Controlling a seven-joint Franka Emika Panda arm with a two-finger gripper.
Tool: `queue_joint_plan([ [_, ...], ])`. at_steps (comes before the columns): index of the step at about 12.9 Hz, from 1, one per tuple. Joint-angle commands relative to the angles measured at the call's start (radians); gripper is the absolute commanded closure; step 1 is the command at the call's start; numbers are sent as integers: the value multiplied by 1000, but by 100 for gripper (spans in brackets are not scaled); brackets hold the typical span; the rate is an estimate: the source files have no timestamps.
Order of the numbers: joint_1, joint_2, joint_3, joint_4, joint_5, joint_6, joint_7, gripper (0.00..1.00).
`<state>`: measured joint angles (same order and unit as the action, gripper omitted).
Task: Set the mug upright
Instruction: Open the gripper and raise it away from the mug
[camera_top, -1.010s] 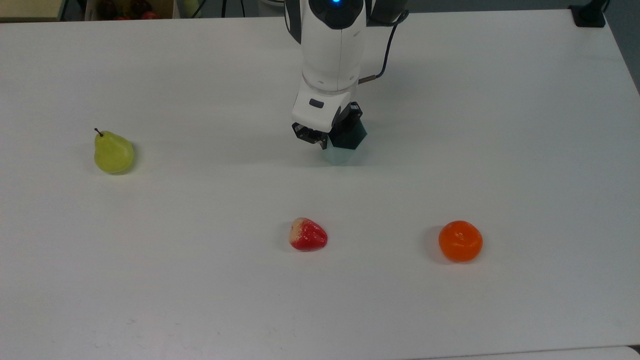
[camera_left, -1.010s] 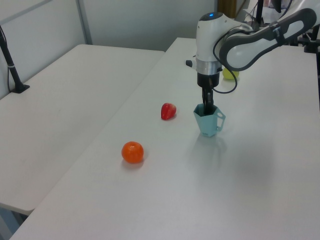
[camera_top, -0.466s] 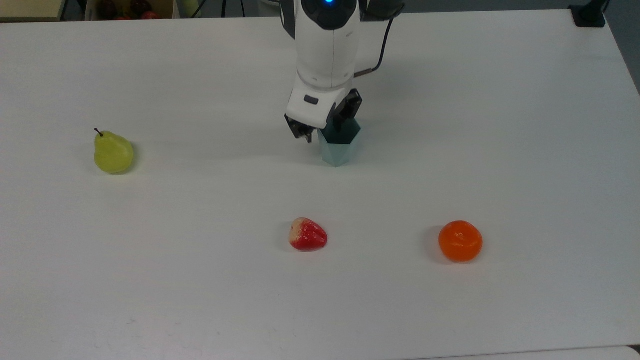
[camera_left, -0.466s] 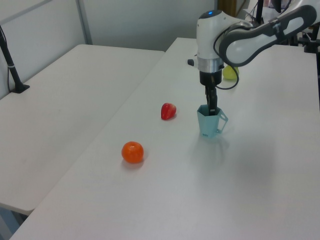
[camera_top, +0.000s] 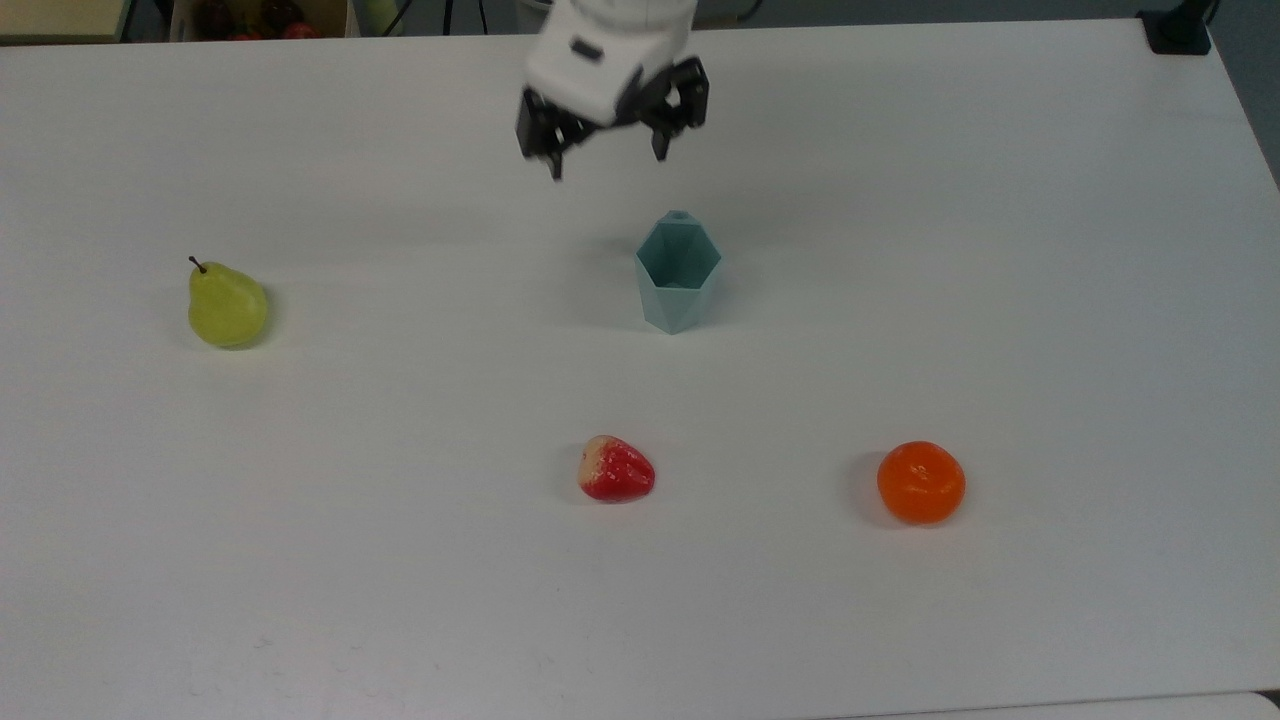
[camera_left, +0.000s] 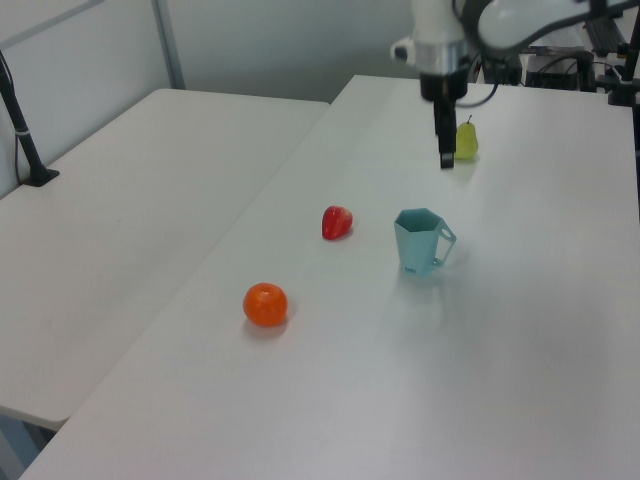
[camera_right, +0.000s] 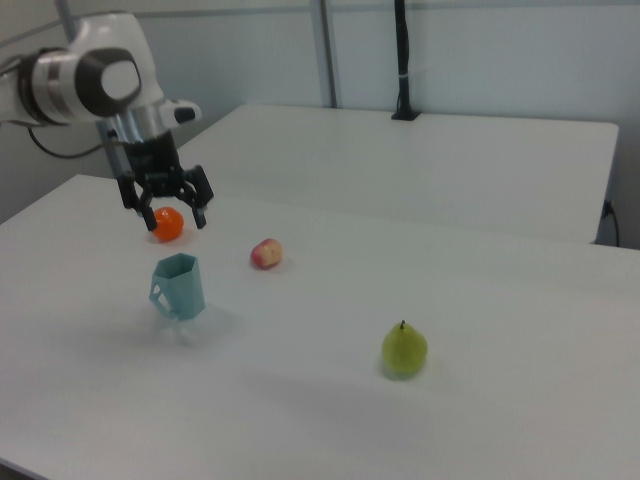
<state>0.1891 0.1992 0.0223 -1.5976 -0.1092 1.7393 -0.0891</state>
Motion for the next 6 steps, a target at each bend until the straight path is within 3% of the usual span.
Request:
queue_joint_plan([
  [1, 7, -145, -54, -27, -12, -59, 138, 0],
  [4, -28, -222, -104, -31, 104, -95, 131, 0],
  [6, -40, -234, -107, -35, 106, -106, 131, 0],
])
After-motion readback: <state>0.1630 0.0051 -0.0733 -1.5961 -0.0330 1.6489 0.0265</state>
